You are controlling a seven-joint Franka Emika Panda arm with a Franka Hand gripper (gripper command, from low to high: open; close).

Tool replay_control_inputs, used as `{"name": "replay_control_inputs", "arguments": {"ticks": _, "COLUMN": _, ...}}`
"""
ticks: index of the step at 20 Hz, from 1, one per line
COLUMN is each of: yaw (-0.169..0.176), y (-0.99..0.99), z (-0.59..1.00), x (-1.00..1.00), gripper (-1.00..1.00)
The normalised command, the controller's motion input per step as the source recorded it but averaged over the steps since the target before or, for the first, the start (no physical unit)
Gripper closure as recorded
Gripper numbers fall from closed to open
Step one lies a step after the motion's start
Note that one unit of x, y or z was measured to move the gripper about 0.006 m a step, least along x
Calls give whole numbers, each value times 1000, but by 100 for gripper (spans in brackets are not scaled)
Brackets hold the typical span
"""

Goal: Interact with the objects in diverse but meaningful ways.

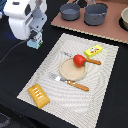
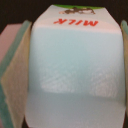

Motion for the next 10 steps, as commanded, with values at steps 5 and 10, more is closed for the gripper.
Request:
{"name": "replay_control_inputs", "arguments": {"ticks": 5, "yaw": -98, "y": -229, "z": -112, "x": 744, "gripper": 100}}
{"name": "replay_control_inputs", "arguments": {"ticks": 10, "yaw": -78, "y": -105, "z": -119, "x": 763, "gripper": 100}}
